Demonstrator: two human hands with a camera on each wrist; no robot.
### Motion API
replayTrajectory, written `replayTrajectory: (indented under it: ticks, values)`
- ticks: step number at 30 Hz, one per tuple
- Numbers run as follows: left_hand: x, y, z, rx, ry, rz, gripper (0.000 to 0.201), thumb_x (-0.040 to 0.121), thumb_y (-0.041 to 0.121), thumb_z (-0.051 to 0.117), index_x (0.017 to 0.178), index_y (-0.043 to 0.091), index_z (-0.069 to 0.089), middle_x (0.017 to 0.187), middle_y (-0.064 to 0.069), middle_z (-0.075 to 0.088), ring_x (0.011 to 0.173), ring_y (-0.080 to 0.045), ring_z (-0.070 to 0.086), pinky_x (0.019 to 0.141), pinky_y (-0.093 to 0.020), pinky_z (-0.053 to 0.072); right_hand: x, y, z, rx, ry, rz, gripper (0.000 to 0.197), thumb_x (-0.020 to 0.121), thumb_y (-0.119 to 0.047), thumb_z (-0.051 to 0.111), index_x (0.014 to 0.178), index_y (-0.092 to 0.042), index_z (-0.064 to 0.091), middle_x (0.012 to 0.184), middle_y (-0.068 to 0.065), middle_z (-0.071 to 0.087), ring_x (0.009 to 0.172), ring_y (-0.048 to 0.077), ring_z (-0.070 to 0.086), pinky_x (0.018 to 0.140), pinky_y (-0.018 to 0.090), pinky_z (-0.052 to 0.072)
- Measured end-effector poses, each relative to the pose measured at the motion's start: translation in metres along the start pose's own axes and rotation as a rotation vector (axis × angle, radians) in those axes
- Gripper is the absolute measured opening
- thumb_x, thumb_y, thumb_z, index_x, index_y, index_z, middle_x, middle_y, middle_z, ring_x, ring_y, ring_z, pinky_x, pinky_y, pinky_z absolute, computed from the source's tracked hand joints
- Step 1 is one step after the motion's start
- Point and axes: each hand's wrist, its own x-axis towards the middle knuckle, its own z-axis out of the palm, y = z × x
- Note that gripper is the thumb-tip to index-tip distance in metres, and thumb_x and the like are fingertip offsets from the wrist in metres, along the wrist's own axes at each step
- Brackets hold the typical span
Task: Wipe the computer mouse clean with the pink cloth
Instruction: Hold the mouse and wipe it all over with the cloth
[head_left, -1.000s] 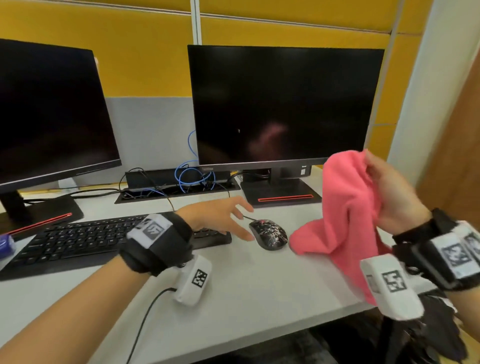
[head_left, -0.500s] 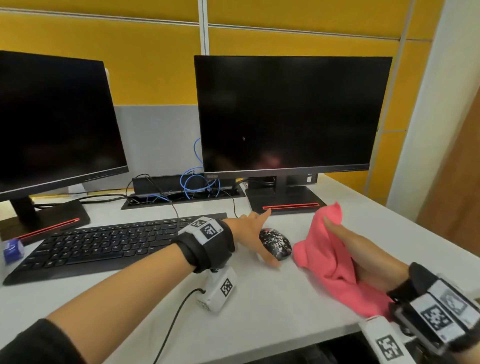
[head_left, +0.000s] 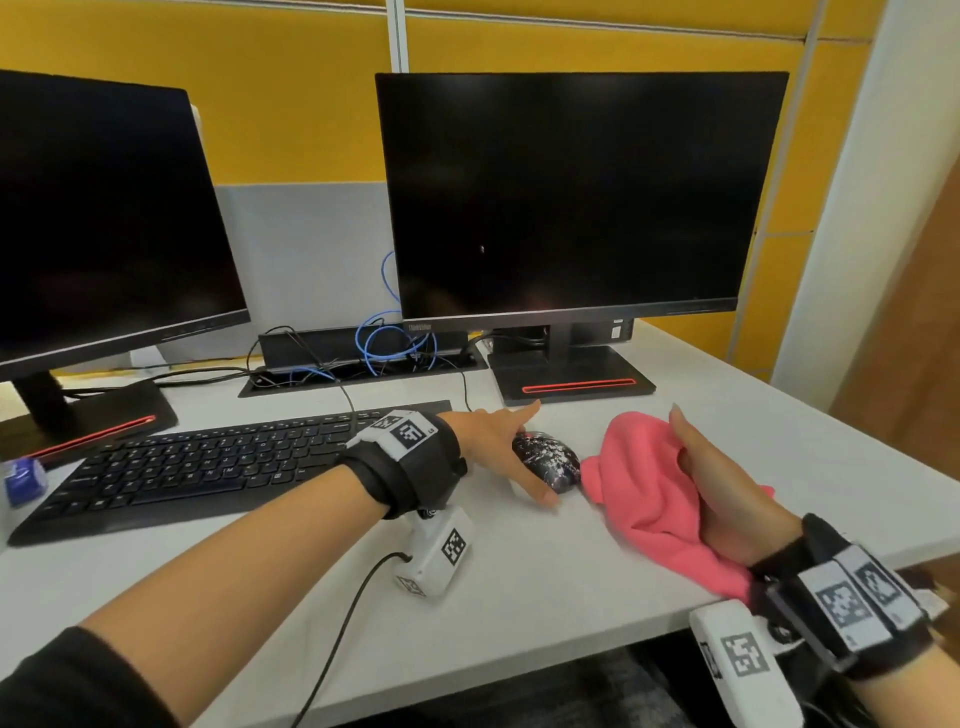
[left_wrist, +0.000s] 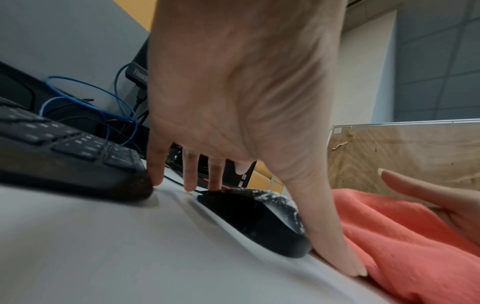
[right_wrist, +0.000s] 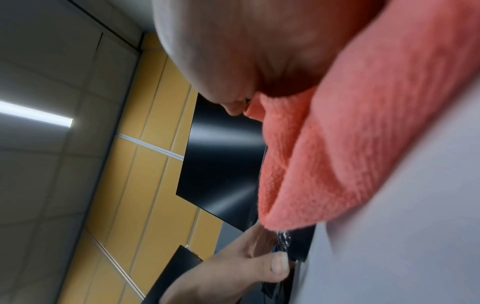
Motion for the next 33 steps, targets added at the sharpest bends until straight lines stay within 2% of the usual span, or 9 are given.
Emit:
replayTrajectory:
  ticks: [2, 4, 7, 18, 20, 22, 24, 28, 33]
  values:
    - [0.000, 0.002, 0.003, 0.032, 0.007, -0.001, 0.126, 0.066, 0.064, 0.077, 0.155, 0.033, -0.006, 0.162, 0.002, 0.022, 0.147, -0.024, 0.025, 0.121, -0.042, 0.021, 0.001, 0.002, 0.000, -0.033, 0.019, -0.018, 0.057, 0.097, -0.056, 0.033, 0.087, -0.006, 0.058, 0.087, 0.016, 0.065, 0.078, 0.023, 0.064, 0.076, 0.035, 0.049]
    - [0.000, 0.004, 0.005, 0.054, 0.016, -0.006, 0.128, 0.065, 0.067, 0.076, 0.155, 0.033, -0.008, 0.163, 0.000, 0.019, 0.147, -0.025, 0.023, 0.121, -0.043, 0.020, 0.000, 0.002, 0.005, -0.072, 0.052, 0.003, 0.059, 0.096, -0.059, 0.036, 0.092, -0.008, 0.063, 0.094, 0.017, 0.068, 0.088, 0.026, 0.065, 0.088, 0.039, 0.048]
    - [0.002, 0.006, 0.007, 0.079, 0.025, -0.015, 0.129, 0.065, 0.069, 0.075, 0.154, 0.032, -0.011, 0.162, -0.001, 0.019, 0.147, -0.025, 0.024, 0.121, -0.043, 0.020, 0.002, 0.003, 0.008, -0.102, 0.081, 0.009, 0.060, 0.094, -0.063, 0.037, 0.087, -0.010, 0.065, 0.091, 0.016, 0.067, 0.090, 0.028, 0.063, 0.094, 0.042, 0.044]
    - [0.004, 0.011, 0.011, 0.101, 0.090, -0.027, 0.134, 0.062, 0.068, 0.078, 0.153, 0.033, -0.014, 0.161, -0.006, 0.024, 0.144, -0.031, 0.029, 0.118, -0.046, 0.025, 0.005, 0.003, 0.008, -0.161, 0.161, 0.083, 0.052, 0.097, -0.060, 0.034, 0.098, -0.016, 0.061, 0.093, 0.014, 0.068, 0.084, 0.025, 0.064, 0.070, 0.033, 0.047]
    - [0.003, 0.013, 0.012, 0.083, 0.099, -0.019, 0.133, 0.063, 0.066, 0.078, 0.153, 0.033, -0.014, 0.160, -0.007, 0.027, 0.143, -0.031, 0.032, 0.117, -0.046, 0.027, 0.004, 0.000, 0.011, -0.164, 0.150, 0.083, 0.057, 0.095, -0.063, 0.034, 0.107, -0.014, 0.061, 0.099, 0.015, 0.068, 0.091, 0.028, 0.065, 0.078, 0.036, 0.049]
    - [0.001, 0.014, 0.011, 0.056, 0.103, -0.005, 0.132, 0.064, 0.061, 0.080, 0.154, 0.032, -0.013, 0.158, -0.008, 0.030, 0.141, -0.031, 0.035, 0.117, -0.045, 0.028, 0.007, -0.004, 0.012, -0.160, 0.169, 0.104, 0.069, 0.091, -0.069, 0.037, 0.121, -0.012, 0.059, 0.115, 0.019, 0.066, 0.104, 0.034, 0.063, 0.095, 0.044, 0.047]
    - [-0.003, 0.012, 0.010, 0.030, 0.109, 0.016, 0.134, 0.063, 0.057, 0.083, 0.154, 0.032, -0.012, 0.157, -0.008, 0.030, 0.141, -0.030, 0.035, 0.117, -0.045, 0.029, 0.013, -0.008, 0.010, -0.148, 0.165, 0.122, 0.071, 0.091, -0.068, 0.036, 0.123, -0.009, 0.059, 0.117, 0.021, 0.065, 0.105, 0.035, 0.062, 0.101, 0.045, 0.044]
    - [-0.017, 0.001, 0.006, -0.038, 0.129, 0.087, 0.138, 0.061, 0.046, 0.089, 0.154, 0.033, -0.010, 0.154, -0.007, 0.029, 0.140, -0.025, 0.034, 0.117, -0.038, 0.029, 0.025, -0.020, 0.013, -0.169, 0.120, 0.119, 0.055, 0.104, -0.045, 0.024, 0.088, -0.006, 0.059, 0.084, 0.017, 0.061, 0.075, 0.027, 0.057, 0.070, 0.032, 0.044]
    - [-0.040, -0.026, -0.002, -0.091, 0.202, 0.173, 0.139, 0.059, 0.043, 0.091, 0.154, 0.037, -0.010, 0.143, -0.002, 0.034, 0.134, -0.019, 0.037, 0.116, -0.034, 0.030, 0.037, -0.041, 0.034, -0.083, 0.070, 0.040, 0.044, 0.100, -0.043, 0.034, 0.074, -0.013, 0.052, 0.061, 0.008, 0.045, 0.054, 0.021, 0.046, 0.048, 0.022, 0.041]
